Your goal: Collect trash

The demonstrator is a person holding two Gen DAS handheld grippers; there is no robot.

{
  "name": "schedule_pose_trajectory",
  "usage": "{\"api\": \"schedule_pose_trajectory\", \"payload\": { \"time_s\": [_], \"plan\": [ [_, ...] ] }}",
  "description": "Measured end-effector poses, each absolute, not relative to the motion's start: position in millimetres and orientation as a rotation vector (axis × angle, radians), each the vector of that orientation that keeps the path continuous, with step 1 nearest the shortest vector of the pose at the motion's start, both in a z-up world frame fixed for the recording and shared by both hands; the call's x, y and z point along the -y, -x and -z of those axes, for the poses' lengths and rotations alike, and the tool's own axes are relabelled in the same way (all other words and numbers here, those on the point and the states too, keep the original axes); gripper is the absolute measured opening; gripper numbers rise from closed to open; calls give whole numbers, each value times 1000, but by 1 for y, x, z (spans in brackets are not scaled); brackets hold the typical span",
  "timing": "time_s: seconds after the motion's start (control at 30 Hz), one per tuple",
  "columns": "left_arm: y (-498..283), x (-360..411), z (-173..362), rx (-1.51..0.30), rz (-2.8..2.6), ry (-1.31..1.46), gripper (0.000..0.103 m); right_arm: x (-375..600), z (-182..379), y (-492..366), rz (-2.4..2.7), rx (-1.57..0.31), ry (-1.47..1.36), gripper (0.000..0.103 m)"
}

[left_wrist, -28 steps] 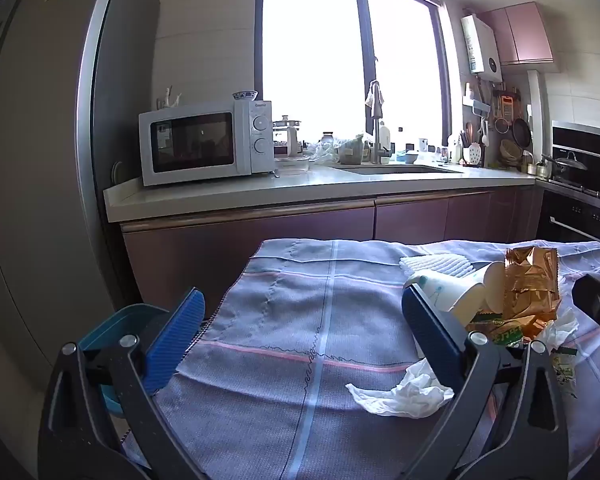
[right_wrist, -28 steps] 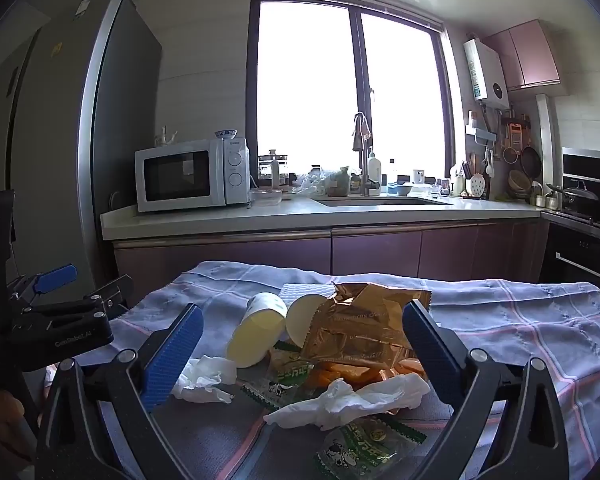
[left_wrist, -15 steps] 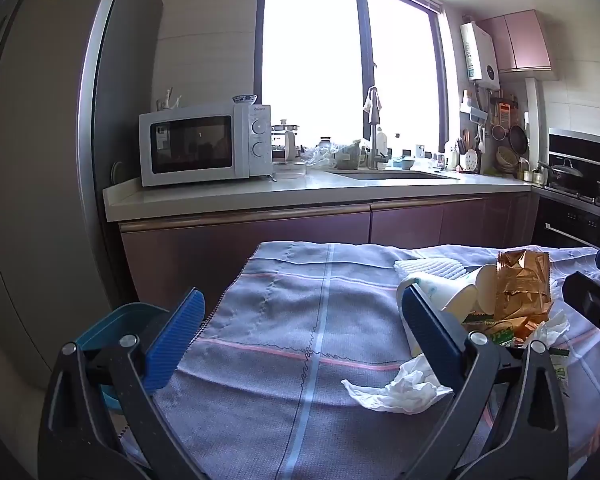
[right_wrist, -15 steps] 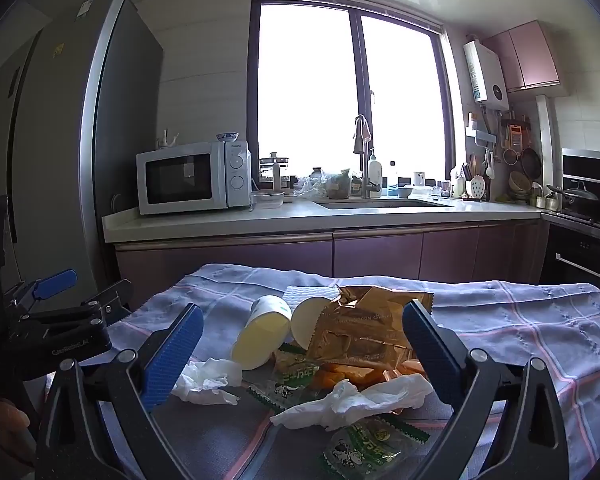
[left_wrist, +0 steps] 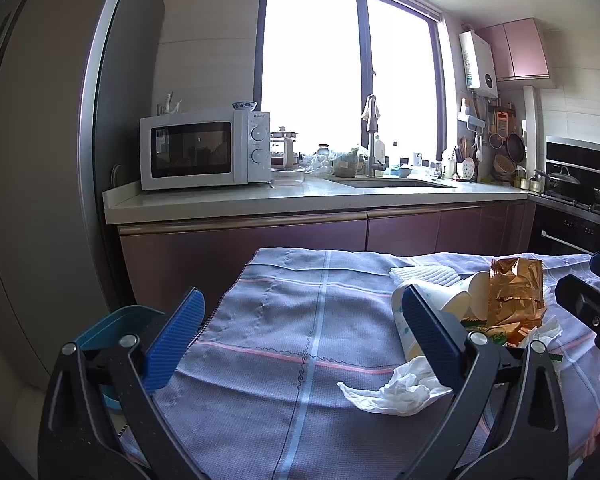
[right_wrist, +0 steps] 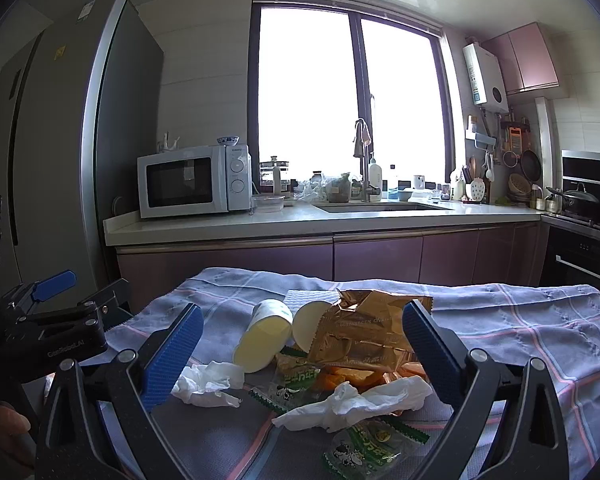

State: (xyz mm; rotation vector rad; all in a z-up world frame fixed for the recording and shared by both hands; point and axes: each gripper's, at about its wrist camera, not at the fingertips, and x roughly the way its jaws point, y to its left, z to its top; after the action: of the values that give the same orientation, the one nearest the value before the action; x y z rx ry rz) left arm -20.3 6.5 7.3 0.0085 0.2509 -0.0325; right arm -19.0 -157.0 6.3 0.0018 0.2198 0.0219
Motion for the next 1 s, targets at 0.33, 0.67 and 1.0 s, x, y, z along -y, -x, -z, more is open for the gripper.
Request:
{"api": "schedule_pose_trajectory", "payload": {
  "time_s": [0.33, 0.67, 1.0],
  "plan": [
    [21, -7, -7, -250, 36, -6, 97, 158, -7, 19, -24, -223, -6, 96],
    [22, -7, -8, -248, 35, -4, 97, 159, -5, 17, -26, -224, -11, 96],
    [22, -6, -8, -250, 37, -3, 97, 160, -3, 16, -26, -228, -17, 96]
  ]
}}
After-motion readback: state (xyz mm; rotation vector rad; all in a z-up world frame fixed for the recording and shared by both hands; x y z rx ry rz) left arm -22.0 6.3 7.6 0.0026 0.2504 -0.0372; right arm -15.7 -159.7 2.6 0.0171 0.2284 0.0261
